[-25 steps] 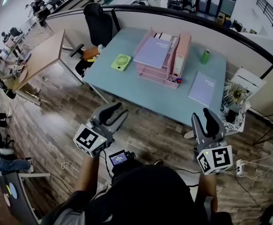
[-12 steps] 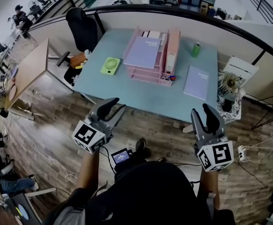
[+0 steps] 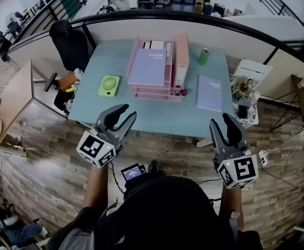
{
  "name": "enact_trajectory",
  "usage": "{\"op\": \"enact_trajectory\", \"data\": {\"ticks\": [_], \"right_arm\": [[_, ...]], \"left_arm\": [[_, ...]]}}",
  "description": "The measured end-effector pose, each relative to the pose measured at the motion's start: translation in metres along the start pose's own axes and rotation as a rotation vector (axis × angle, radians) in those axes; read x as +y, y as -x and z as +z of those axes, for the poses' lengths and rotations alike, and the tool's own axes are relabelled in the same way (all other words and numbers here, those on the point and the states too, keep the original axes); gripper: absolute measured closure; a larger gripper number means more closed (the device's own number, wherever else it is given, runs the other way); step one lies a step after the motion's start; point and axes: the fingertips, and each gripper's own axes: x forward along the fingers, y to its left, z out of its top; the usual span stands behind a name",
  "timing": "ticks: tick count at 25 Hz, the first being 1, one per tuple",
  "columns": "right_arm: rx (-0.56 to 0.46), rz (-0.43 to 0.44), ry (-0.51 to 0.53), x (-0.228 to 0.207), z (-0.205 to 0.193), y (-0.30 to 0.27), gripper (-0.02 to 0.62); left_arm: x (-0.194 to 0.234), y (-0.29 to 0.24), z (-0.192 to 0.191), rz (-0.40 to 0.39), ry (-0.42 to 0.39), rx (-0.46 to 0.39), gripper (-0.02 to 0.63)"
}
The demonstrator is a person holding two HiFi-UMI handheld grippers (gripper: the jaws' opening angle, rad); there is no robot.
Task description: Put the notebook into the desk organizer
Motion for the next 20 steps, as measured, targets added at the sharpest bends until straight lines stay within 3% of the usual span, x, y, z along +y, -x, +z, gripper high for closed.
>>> {"op": "enact_trajectory", "data": {"ticks": [11, 20], "right_arm": [[0.025, -0.124, 0.03, 0.006, 0.007, -0.03, 0.44], [0.045, -0.15, 0.039, 0.025, 0.006, -0.056, 0.44]], "left_arm": [[0.048, -0.03, -0.007, -0.11, 0.012, -0.033, 0.417], [0.082, -0.033, -0.021, -0.142, 0.036, -0.038, 0.416]]}}
